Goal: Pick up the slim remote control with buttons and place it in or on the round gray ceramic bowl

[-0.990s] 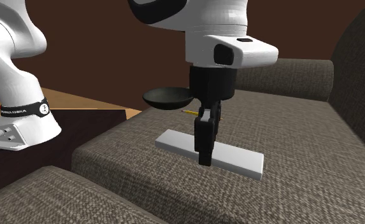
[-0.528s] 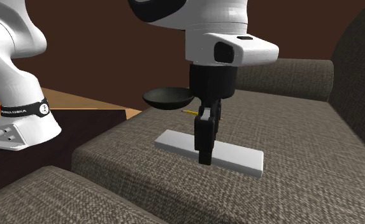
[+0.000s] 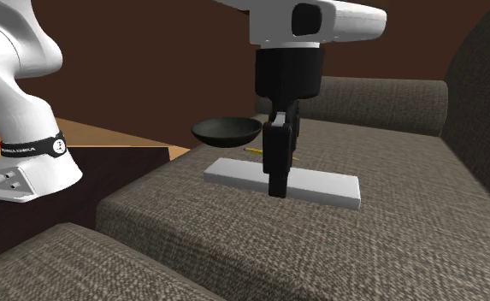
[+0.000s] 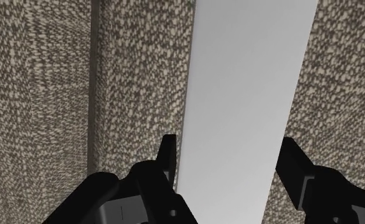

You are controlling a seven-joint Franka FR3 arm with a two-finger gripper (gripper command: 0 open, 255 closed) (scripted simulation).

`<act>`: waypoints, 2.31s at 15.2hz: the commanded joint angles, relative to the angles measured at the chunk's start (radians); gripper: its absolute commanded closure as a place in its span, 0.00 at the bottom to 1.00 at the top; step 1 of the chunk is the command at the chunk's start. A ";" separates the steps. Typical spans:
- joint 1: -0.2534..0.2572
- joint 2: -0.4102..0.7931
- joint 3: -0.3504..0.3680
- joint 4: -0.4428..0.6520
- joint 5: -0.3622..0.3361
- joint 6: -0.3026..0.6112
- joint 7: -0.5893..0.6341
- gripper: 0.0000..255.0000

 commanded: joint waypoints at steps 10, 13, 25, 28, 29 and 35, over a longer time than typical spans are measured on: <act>0.006 -0.063 -0.009 0.064 -0.019 -0.126 0.011 1.00; 0.006 -0.076 -0.010 0.087 -0.023 -0.161 0.013 1.00; 0.145 -0.336 0.049 -0.229 -0.102 -0.099 0.233 1.00; 0.179 -0.397 0.079 -0.302 -0.117 -0.087 0.304 1.00; 0.190 -0.416 0.090 -0.324 -0.121 -0.085 0.328 1.00; 0.256 -0.511 0.163 -0.431 -0.131 -0.076 0.473 1.00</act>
